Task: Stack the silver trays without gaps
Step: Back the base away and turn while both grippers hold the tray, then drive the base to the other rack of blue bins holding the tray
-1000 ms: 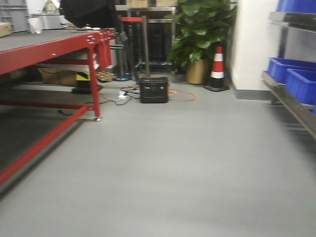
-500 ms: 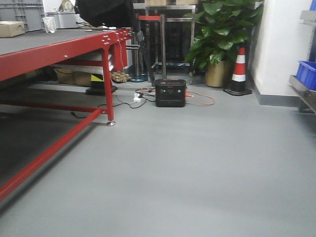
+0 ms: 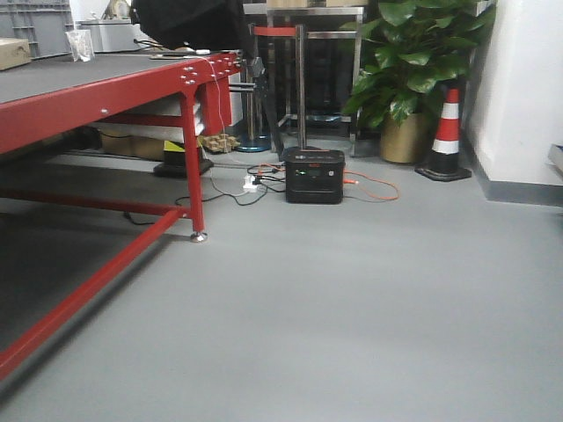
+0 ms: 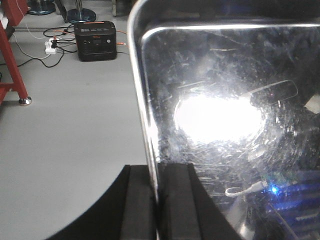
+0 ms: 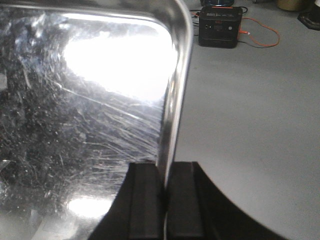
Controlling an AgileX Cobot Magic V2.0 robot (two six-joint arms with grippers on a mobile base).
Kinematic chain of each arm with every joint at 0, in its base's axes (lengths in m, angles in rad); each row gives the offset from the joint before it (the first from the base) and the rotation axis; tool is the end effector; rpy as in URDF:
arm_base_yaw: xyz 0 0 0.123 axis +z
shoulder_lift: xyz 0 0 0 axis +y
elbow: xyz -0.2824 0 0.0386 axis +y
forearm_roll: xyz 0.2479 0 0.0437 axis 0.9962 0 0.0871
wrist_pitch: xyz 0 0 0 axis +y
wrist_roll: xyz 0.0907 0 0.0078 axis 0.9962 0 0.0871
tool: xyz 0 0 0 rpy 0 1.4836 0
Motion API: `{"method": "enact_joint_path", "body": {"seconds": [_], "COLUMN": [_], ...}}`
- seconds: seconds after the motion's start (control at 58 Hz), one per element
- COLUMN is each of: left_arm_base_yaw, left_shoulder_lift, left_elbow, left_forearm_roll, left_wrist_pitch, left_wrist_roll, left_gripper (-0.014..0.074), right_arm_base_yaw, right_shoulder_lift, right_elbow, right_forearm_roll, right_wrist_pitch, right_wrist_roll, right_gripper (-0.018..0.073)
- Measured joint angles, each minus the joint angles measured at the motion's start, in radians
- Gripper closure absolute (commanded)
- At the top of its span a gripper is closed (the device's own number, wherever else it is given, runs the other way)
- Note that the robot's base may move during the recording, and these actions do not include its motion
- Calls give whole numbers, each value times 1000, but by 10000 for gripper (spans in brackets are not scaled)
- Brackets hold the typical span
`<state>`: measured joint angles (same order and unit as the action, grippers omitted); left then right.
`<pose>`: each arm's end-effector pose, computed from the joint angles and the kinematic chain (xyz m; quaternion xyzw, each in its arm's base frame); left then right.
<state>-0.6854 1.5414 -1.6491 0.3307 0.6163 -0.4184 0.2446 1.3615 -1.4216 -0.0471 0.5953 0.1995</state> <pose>0.2853 -0.2111 0.4420 0.1707 0.8124 -0.1509 0.5367 0.2974 0.0717 0.4263 -0.0286 0.8458 0.0962 0.5239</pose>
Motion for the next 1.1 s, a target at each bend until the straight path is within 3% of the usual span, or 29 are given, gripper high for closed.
{"method": "enact_joint_path", "body": {"seconds": [1.103], "left_arm_base_yaw": [5], "left_shoulder_lift": [0], "left_elbow": [0], "left_forearm_roll": [-2], "left_wrist_pitch": [-4], "left_wrist_roll": [0], "left_gripper": [617], "right_arm_base_yaw": [0], "right_shoulder_lift": [0], "right_elbow": [0], "right_forearm_roll": [4], "right_wrist_pitch": [-21], "right_wrist_roll": [0], "right_gripper": [646]}}
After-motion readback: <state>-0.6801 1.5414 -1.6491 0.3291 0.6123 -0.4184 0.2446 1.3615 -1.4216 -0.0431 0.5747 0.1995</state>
